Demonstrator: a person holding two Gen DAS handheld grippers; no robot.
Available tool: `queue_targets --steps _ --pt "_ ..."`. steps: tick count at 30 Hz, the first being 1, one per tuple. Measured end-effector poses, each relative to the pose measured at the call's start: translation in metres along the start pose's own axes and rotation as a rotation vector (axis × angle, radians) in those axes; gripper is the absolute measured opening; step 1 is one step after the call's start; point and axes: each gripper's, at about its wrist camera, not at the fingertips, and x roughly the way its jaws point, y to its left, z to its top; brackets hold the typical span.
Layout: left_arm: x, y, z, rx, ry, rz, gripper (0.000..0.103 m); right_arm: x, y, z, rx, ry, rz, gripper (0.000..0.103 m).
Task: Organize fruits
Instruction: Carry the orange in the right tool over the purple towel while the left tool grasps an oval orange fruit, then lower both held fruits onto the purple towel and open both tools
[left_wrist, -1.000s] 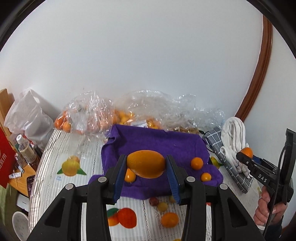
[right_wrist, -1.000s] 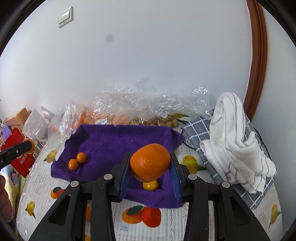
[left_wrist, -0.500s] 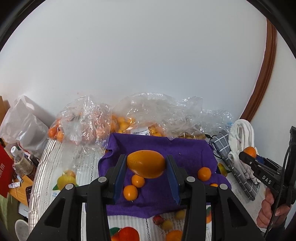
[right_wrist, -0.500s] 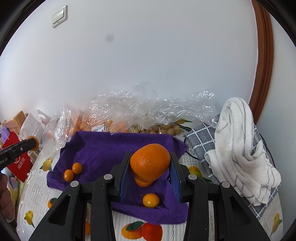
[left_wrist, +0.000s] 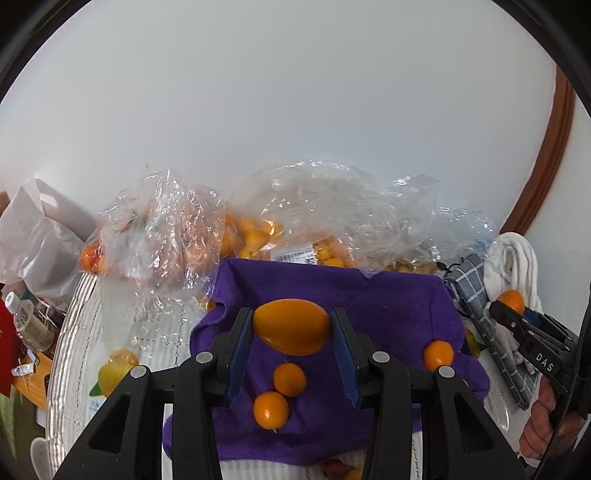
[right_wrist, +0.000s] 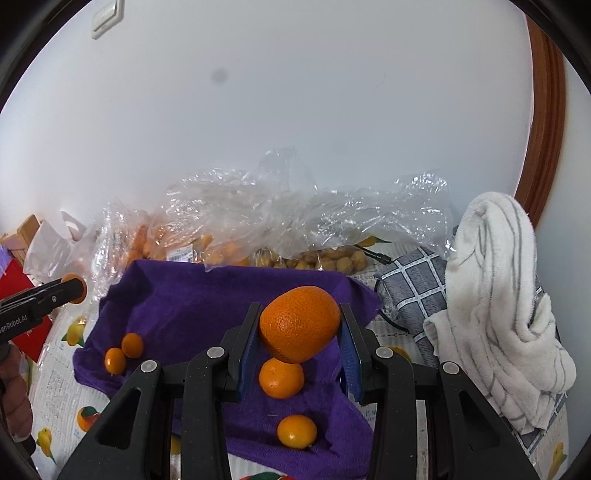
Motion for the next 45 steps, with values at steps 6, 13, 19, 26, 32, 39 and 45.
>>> queue_targets --steps 6,13,19,26,32,39,45 --pt "0.015 0.016 0.011 -0.032 0.013 -0.010 0.040 0.022 0.001 0.002 0.000 0.018 0.007 0.039" --pt "0.032 0.026 0.018 -0.036 0.028 0.017 0.040 0.049 -0.002 0.005 0.008 0.039 0.011 0.039" --pt "0.059 0.014 0.006 -0.010 0.082 0.011 0.040 0.080 -0.003 -0.001 0.007 0.090 0.017 0.039" --pt "0.082 0.012 -0.006 0.014 0.130 0.041 0.040 0.106 -0.001 -0.011 -0.001 0.154 0.018 0.039" --pt "0.090 0.015 -0.011 0.013 0.155 0.046 0.040 0.118 -0.002 -0.014 0.002 0.196 0.013 0.039" --pt "0.096 0.010 -0.014 0.026 0.170 0.051 0.040 0.123 0.002 -0.016 -0.027 0.217 0.007 0.039" --pt "0.099 0.008 -0.015 0.027 0.188 0.048 0.040 0.124 0.002 -0.016 -0.026 0.232 0.003 0.039"
